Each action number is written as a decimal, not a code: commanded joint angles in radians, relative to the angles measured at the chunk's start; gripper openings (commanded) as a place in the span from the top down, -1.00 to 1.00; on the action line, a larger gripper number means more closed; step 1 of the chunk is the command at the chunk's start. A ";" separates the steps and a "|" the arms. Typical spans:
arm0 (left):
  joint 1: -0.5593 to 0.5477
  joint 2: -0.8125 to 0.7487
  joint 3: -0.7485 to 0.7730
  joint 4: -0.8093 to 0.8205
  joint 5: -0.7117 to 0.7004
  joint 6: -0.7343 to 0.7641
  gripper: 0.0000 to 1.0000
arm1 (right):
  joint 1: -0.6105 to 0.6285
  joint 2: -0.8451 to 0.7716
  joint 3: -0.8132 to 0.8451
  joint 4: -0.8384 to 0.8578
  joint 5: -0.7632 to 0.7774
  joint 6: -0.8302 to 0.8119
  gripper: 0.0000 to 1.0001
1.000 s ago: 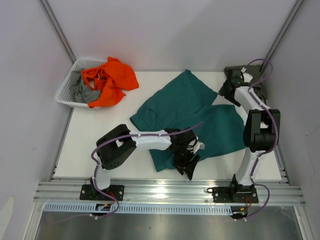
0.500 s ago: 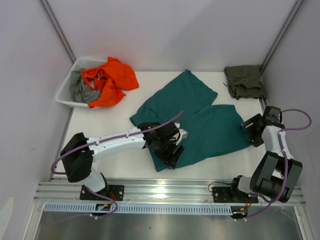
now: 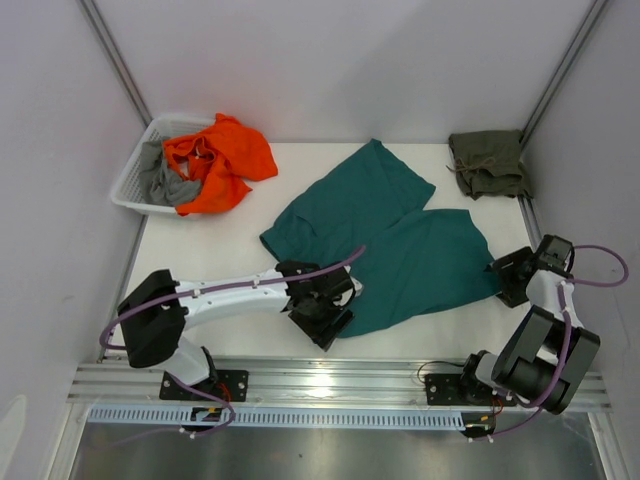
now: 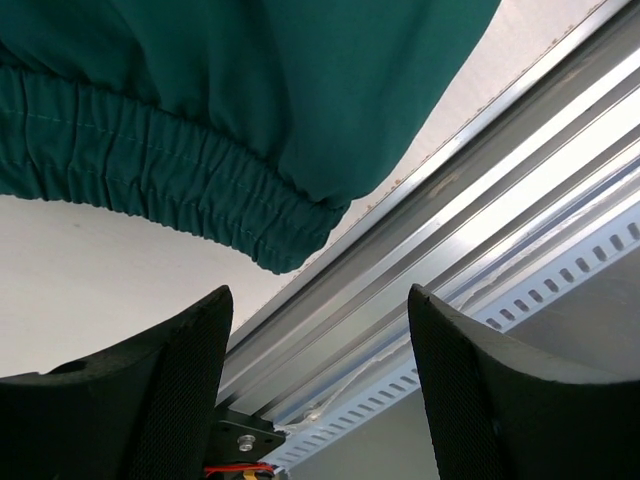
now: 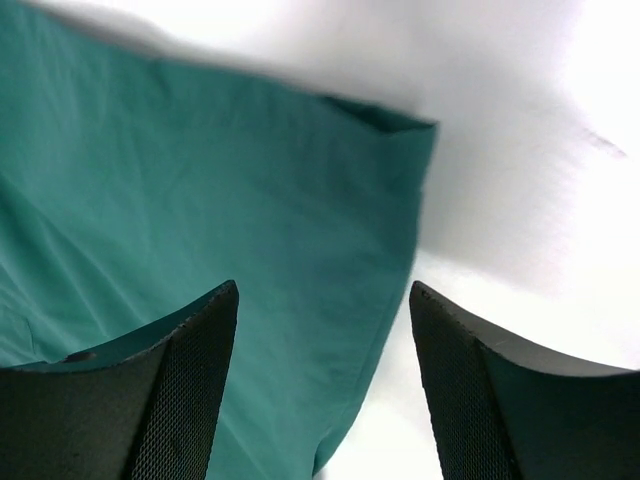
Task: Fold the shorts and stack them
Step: Fold the shorts
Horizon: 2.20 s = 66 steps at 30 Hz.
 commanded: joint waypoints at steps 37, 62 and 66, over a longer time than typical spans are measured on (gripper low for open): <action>-0.102 -0.152 -0.092 0.051 -0.019 0.039 -0.51 | 0.004 0.238 0.004 0.217 0.153 -0.077 1.00; -0.138 0.071 -0.054 0.221 -0.263 0.105 0.11 | 0.009 0.258 0.047 0.197 0.115 -0.062 1.00; -0.153 0.091 -0.057 0.219 -0.249 0.103 0.39 | -0.001 0.267 0.086 0.160 0.124 -0.062 1.00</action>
